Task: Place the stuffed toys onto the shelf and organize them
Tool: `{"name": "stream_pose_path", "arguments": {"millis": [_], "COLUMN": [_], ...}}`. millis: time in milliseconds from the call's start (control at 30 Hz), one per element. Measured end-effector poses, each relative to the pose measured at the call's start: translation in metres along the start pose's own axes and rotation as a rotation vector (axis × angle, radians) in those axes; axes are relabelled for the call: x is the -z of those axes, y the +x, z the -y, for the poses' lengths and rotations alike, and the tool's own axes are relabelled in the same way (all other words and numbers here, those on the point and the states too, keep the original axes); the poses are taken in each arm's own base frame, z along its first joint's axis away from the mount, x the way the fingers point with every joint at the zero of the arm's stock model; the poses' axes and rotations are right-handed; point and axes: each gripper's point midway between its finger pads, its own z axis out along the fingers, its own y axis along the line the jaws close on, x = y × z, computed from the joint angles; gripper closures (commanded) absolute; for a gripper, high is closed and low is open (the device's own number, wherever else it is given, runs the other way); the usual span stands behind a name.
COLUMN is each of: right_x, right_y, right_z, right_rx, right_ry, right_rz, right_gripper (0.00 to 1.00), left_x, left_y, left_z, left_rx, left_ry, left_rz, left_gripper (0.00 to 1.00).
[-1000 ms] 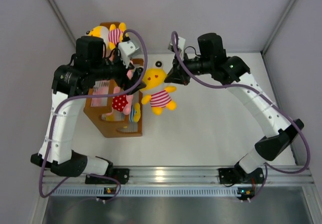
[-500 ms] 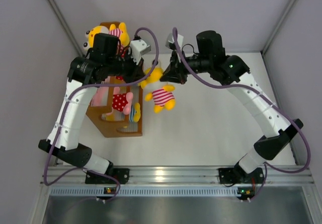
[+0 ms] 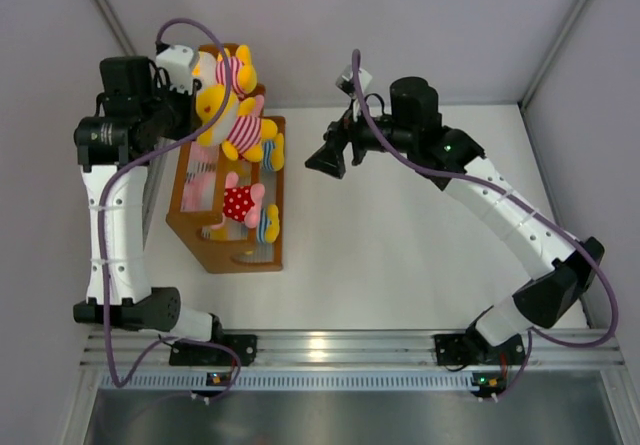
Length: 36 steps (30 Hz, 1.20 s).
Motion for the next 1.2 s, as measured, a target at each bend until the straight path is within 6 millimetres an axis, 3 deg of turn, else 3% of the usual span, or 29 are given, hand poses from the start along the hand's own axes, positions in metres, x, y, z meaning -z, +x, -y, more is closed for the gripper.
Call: {"name": "stream_pose_path", "arguments": {"millis": [233,433,467,533,567,667,733,967,1200], "right_x": [-0.009,-0.033,-0.037,-0.043,-0.046,-0.048,-0.049,-0.050,-0.051], "right_y": [-0.004,-0.004,-0.002,0.004,0.007,0.012,0.012,0.014,0.019], "right_z": [-0.001,0.005,0.006,0.009,0.010,0.011,0.011,0.012,0.013], "right_rx": [-0.095,-0.236,-0.254,-0.290,-0.308,-0.336,-0.343,-0.349,-0.368], "right_ry": [-0.009,-0.039,-0.041,-0.043,-0.042,-0.044,-0.045,-0.046,-0.039], "right_rz": [0.040,0.065,0.063,0.057,0.051,0.045,0.046,0.051,0.041], "right_gripper": [0.07,0.07,0.07,0.07,0.07,0.07,0.06,0.06,0.06], "left_x": [0.023,0.008,0.005,-0.002,-0.006,-0.009,-0.009,-0.004,0.013], "left_y": [0.004,0.036,0.041,0.046,0.048,0.049,0.049,0.036,0.014], "left_z": [-0.042,-0.069,-0.072,-0.076,-0.078,-0.079,-0.079,-0.083,-0.089], "left_rx": [0.086,0.176,0.185,0.194,0.197,0.201,0.196,0.189,0.166], "left_ry": [-0.107,-0.138,-0.141,-0.146,-0.146,-0.145,-0.145,-0.157,-0.203], "left_rz": [0.027,-0.062,-0.077,-0.102,-0.110,-0.119,-0.118,-0.086,-0.021], "left_gripper": [1.00,0.99,0.97,0.82,0.64,0.55,0.39,0.30,0.23]}}
